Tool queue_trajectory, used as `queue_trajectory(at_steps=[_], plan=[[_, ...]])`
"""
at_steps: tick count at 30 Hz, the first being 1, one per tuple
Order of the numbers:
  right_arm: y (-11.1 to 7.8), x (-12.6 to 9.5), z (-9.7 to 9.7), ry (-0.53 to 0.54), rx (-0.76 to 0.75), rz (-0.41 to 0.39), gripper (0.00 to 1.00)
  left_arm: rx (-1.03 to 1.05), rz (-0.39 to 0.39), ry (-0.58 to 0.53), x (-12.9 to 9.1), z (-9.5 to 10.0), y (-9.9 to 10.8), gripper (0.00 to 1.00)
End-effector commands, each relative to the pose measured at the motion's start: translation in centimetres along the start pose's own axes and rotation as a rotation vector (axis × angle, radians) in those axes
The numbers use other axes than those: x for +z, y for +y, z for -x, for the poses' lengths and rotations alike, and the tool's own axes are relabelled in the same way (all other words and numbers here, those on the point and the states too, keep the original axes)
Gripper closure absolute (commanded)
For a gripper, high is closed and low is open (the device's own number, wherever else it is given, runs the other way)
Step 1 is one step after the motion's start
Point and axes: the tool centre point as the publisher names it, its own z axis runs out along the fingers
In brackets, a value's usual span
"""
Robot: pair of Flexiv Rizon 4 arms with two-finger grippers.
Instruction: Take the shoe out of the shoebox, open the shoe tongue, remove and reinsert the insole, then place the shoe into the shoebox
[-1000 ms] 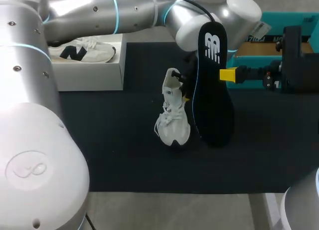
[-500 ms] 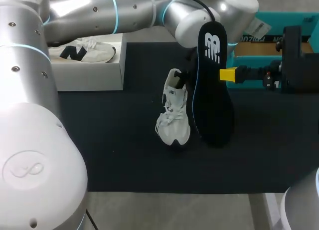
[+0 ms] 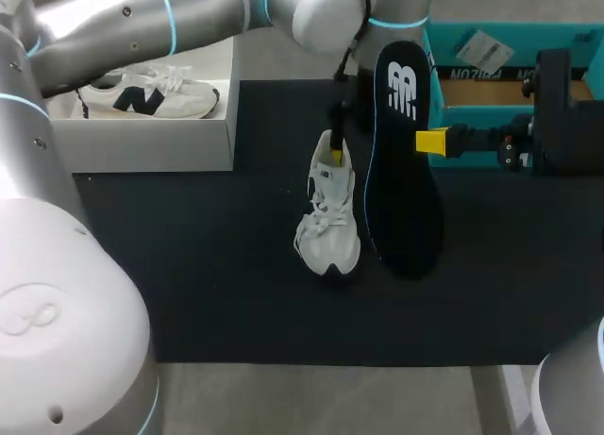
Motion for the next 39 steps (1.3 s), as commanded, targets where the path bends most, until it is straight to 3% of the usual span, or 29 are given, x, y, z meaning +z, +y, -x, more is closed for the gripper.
queue_trajectory(at_steps=[1, 15, 21, 28, 39], plan=[[-0.1, 0.2, 0.0, -0.001, 0.001, 0.001, 1.0, 0.043, 0.009, -0.218, -2.5, -1.4, -0.4, 0.0], [-0.1, 0.2, 0.0, -0.001, 0.001, 0.001, 1.0, 0.129, 0.065, -0.554, -9.2, 0.5, -0.6, 0.0], [-0.1, 0.2, 0.0, -0.001, 0.001, 0.001, 1.0, 0.133, 0.068, -0.659, -10.7, 1.4, 0.1, 0.0], [1.8, -1.2, 2.4, -0.017, 0.105, 0.065, 1.0, 0.128, 0.084, -0.834, -12.4, 1.6, 0.6, 0.0], [5.8, -5.9, 8.0, 0.033, 0.258, -0.02, 1.0, 0.148, 0.115, -0.965, -15.4, 2.7, 0.5, 0.0]])
